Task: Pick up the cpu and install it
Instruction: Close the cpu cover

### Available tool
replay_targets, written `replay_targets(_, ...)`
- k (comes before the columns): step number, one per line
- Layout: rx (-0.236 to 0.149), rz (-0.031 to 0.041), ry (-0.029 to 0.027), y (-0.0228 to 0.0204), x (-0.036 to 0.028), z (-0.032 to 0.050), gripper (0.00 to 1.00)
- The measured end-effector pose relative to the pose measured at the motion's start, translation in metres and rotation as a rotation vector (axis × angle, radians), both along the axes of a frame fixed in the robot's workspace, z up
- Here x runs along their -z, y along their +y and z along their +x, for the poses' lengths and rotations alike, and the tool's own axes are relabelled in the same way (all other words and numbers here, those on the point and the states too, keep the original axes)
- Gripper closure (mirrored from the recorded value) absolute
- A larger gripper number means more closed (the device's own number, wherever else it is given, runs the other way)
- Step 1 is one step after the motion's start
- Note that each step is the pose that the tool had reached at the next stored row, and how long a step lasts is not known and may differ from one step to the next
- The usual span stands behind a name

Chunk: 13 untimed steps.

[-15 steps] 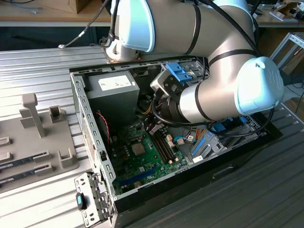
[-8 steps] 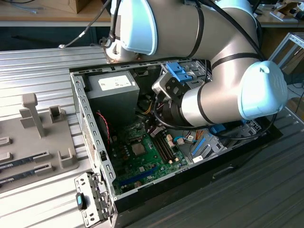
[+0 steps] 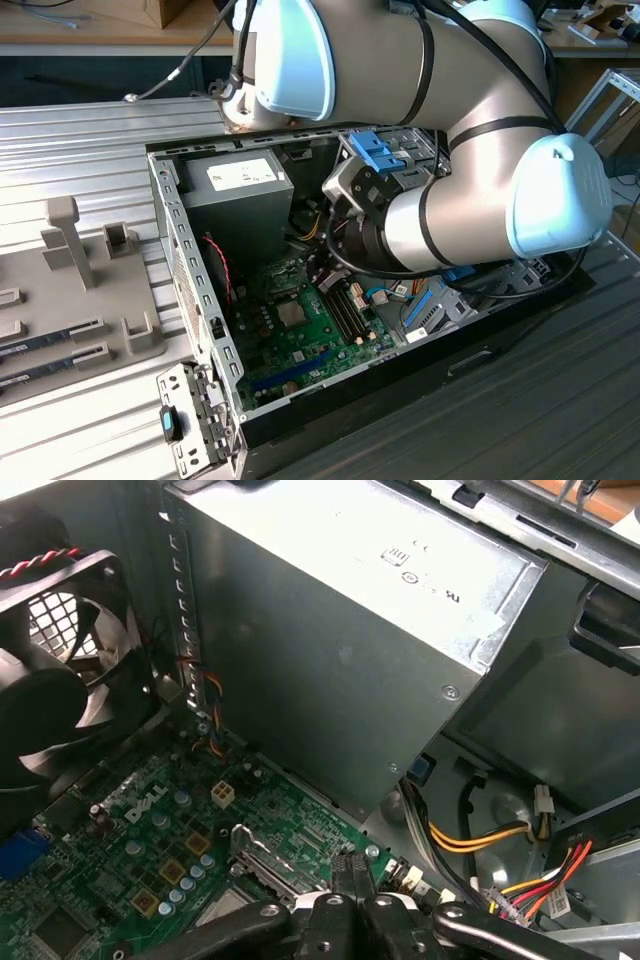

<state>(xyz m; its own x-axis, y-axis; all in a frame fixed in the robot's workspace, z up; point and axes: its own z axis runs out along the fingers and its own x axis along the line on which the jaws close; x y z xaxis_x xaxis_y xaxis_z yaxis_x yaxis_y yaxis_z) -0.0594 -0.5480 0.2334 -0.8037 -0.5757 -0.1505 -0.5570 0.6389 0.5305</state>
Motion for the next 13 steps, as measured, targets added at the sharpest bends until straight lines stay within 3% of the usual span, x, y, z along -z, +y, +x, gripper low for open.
replay_targets(5,0.000,0.0010,0.0000,-0.0027,0.0000,0.0000,0.89)
replay_targets(13,0.000,0.0013,0.0000,-0.0029,0.0000,0.0000,0.89)
